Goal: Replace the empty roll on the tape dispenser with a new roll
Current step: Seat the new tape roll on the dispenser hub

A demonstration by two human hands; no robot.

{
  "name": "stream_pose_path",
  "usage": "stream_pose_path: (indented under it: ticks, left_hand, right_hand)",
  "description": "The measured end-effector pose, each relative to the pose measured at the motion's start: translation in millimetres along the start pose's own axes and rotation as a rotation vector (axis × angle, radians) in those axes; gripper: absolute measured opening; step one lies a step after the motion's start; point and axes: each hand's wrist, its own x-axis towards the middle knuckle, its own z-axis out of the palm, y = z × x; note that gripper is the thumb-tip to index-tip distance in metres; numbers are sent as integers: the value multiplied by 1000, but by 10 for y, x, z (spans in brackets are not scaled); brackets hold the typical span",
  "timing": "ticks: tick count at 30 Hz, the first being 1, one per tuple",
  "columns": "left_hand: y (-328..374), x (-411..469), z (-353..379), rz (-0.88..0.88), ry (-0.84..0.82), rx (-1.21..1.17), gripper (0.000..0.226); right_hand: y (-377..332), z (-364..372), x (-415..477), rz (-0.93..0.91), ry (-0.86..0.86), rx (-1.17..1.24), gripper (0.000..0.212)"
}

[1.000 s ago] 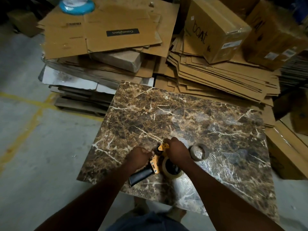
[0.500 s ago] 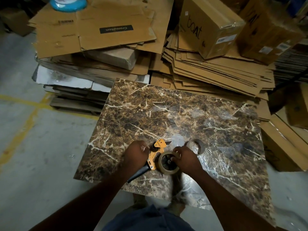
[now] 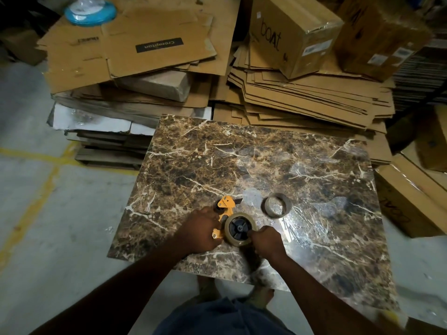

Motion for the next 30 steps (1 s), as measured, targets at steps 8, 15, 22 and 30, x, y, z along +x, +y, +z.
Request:
stream_pose_path:
  ticks: [8,15,22,30]
  left_hand:
    - [256,58,102,-116,-50,181,30]
    - [224,218,105,-321,32,-94,35]
    - [137,348,-57,-257,-179,80,37]
    - [231,339,-74,-191,-94,135,27]
  right_hand:
    - [-63,26,-91,99,-60,153,47]
    - [-157,-33,-143,64,-88,-33,52]
    - [-249,-28,-97,46,-65,-167,44]
    - [-199,-3,-23,129,-143,-64,44]
